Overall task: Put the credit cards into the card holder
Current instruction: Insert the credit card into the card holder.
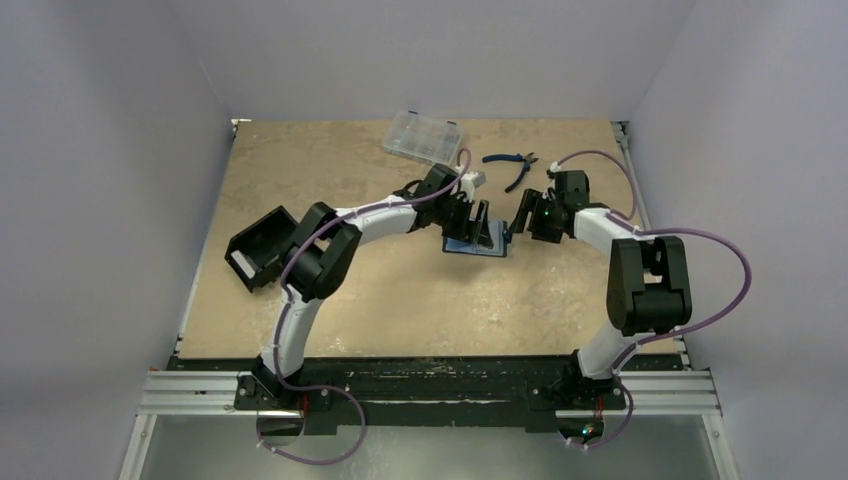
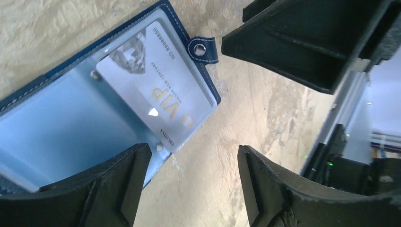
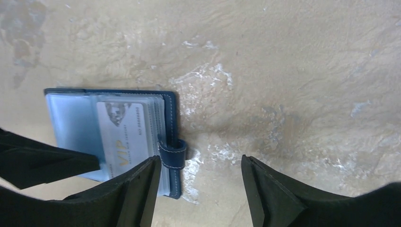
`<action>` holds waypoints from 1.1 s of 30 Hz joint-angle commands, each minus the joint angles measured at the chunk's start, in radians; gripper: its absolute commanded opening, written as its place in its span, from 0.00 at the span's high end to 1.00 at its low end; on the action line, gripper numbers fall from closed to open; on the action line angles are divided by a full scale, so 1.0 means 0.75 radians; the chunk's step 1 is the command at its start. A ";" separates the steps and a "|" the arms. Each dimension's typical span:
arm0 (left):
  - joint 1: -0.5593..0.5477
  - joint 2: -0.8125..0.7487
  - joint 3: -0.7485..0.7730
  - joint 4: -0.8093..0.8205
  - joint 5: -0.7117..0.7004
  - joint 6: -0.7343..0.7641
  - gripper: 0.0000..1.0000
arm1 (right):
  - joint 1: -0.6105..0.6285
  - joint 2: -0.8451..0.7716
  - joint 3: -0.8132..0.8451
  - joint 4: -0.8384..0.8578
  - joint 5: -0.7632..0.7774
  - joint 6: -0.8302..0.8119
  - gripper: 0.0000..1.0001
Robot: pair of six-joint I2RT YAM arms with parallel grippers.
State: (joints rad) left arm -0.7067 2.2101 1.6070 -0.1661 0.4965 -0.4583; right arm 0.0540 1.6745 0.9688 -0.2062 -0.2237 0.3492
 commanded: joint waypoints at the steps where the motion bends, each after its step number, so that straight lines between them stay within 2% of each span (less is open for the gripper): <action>1: 0.057 -0.127 -0.120 0.253 0.159 -0.187 0.27 | 0.045 -0.008 0.072 -0.055 0.100 -0.060 0.29; 5: 0.082 -0.128 -0.200 0.356 0.170 -0.277 0.31 | 0.080 0.023 0.101 -0.049 0.117 -0.053 0.33; 10: 0.091 -0.093 -0.232 0.419 0.133 -0.371 0.47 | 0.120 0.062 0.140 -0.048 0.153 -0.043 0.46; 12: 0.089 -0.080 -0.236 0.447 0.113 -0.396 0.49 | 0.120 0.074 0.149 -0.052 0.158 -0.041 0.48; 15: 0.090 -0.057 -0.223 0.480 0.095 -0.394 0.49 | 0.120 0.078 0.146 -0.055 0.168 -0.041 0.50; 19: 0.087 0.007 -0.148 0.462 0.069 -0.376 0.43 | 0.119 0.091 0.136 -0.020 0.109 -0.035 0.52; 24: 0.078 0.033 -0.097 0.375 -0.067 -0.324 0.41 | 0.121 0.112 0.147 -0.006 0.081 -0.025 0.50; 28: 0.061 0.062 -0.083 0.410 -0.040 -0.325 0.40 | 0.124 0.125 0.149 -0.012 0.092 -0.031 0.50; 33: 0.001 0.091 -0.044 0.423 -0.046 -0.305 0.44 | 0.126 0.140 0.141 0.004 0.079 -0.020 0.58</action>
State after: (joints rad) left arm -0.6659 2.2574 1.5280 0.1303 0.4793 -0.7189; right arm 0.1440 1.7748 1.0462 -0.2367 -0.1524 0.3313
